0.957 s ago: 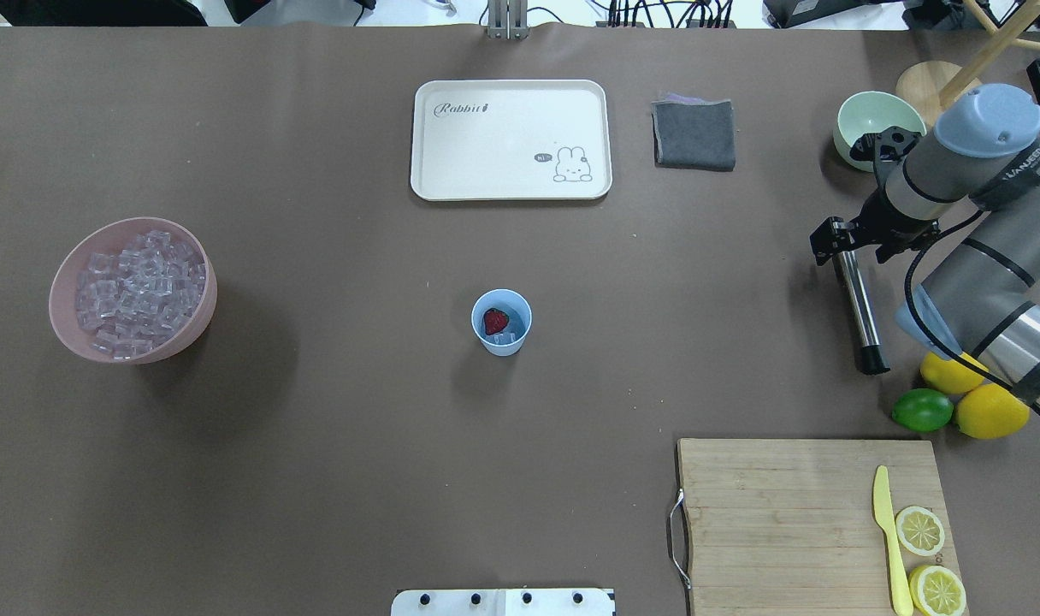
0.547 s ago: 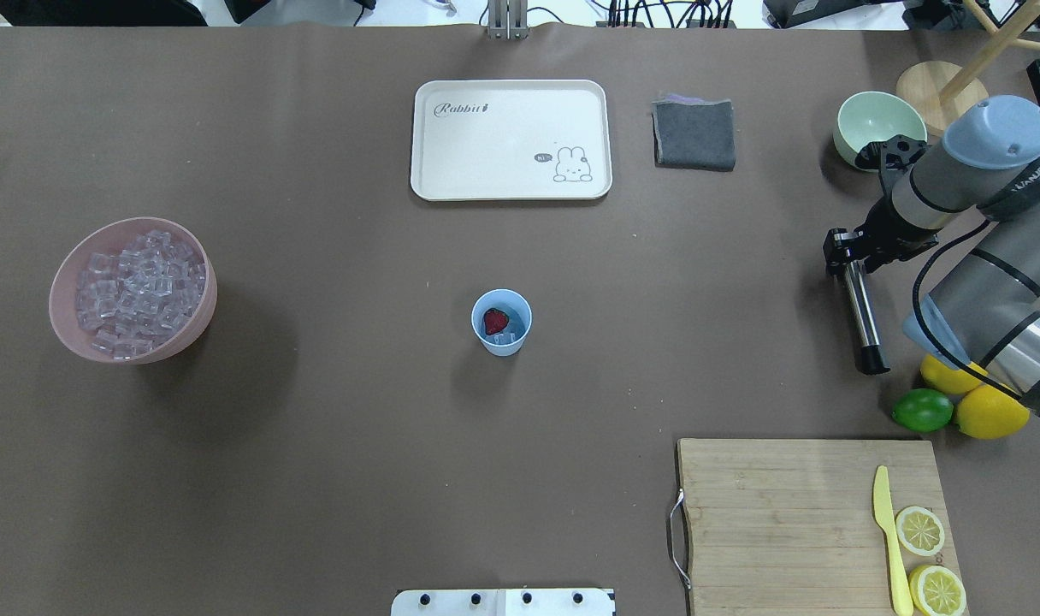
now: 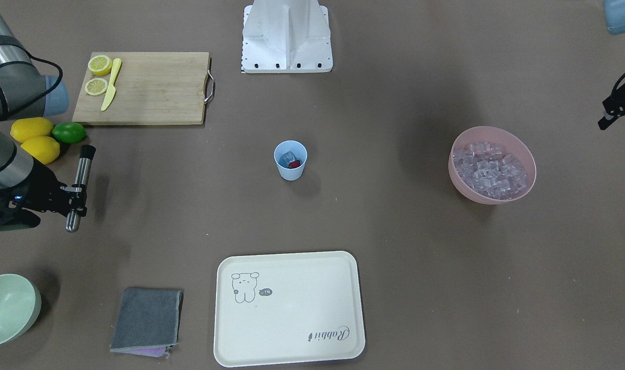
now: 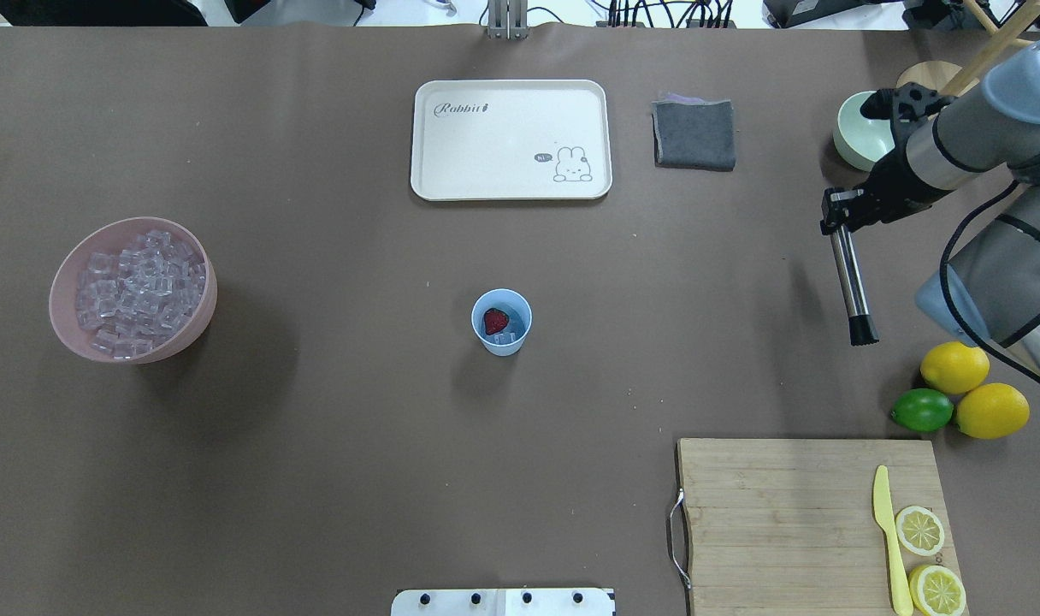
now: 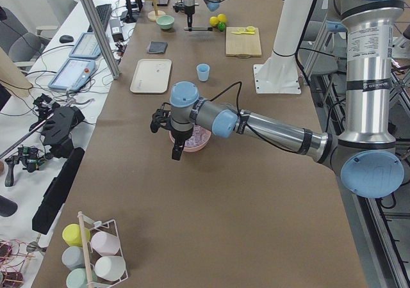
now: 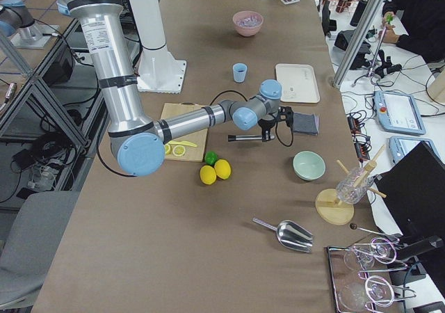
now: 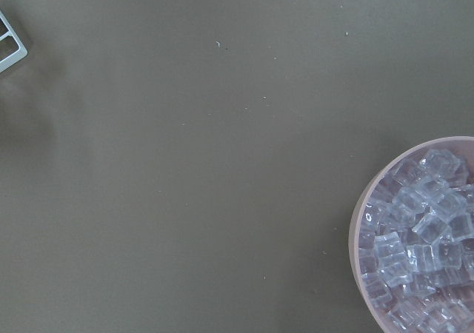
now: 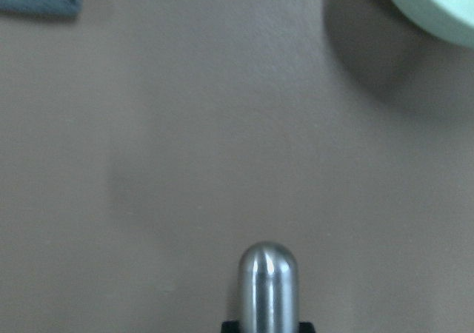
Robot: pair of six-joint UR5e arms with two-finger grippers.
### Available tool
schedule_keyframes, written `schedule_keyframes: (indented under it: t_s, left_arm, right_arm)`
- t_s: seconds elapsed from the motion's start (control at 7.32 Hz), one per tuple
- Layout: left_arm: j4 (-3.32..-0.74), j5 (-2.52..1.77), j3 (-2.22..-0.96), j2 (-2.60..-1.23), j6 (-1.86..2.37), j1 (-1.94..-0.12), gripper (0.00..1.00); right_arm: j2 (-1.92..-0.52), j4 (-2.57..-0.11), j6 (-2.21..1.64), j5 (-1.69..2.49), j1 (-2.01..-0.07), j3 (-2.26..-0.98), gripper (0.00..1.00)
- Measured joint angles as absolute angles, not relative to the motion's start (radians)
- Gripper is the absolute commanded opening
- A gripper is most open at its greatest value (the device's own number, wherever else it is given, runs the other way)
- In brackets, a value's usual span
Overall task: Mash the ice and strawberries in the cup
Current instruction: 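Carry the muddler rod with the right gripper over the blue cup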
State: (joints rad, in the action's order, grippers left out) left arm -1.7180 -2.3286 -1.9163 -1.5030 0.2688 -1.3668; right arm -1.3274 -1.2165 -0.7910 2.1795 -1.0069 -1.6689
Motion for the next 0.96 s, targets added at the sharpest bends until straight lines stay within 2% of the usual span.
schedule_keyframes:
  t_s: [0.27,0.41,0.96]
  left_arm:
    - [-1.718,-2.329,-1.924,-1.501,0.269,-1.367,0.98]
    - [-1.718,-2.328,-1.928,-1.5,0.269,-1.367,0.98]
    - [-1.72,-2.272,-1.936,-1.485,0.263,-1.37,0.97]
  right_arm:
    - [-1.295,-1.217,-0.993,2.086,-0.966,-1.894,0.0]
    - [-1.246,-1.216,-1.089,2.012,-0.916,-1.955,0.0]
    - [-1.079,-1.157,-1.189,1.498,-0.595,-2.018,0.0]
